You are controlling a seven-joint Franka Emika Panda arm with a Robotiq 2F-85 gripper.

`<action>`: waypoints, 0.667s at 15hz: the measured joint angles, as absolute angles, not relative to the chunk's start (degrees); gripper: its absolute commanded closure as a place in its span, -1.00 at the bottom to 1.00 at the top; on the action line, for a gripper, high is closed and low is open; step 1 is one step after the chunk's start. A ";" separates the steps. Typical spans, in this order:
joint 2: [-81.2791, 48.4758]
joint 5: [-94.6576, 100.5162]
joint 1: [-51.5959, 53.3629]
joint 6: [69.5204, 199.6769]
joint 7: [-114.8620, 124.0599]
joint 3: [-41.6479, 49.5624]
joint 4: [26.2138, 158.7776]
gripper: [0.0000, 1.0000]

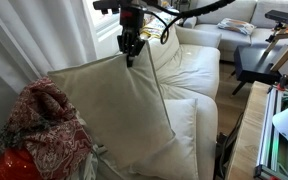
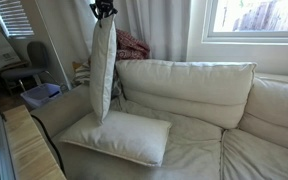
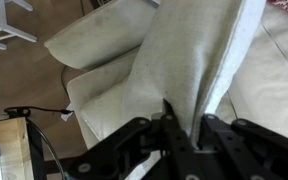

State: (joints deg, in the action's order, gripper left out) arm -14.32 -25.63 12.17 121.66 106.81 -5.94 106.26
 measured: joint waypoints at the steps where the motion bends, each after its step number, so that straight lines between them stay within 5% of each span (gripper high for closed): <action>1: -13.58 -26.24 12.10 122.38 106.88 -5.95 107.44 0.64; 2: -13.02 -26.59 12.05 122.60 106.94 -5.98 108.13 0.91; 10: -16.16 -30.31 12.07 120.24 110.60 -7.46 104.22 0.91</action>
State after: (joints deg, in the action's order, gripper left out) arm -16.16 -30.31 12.07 120.24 110.60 -7.46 104.22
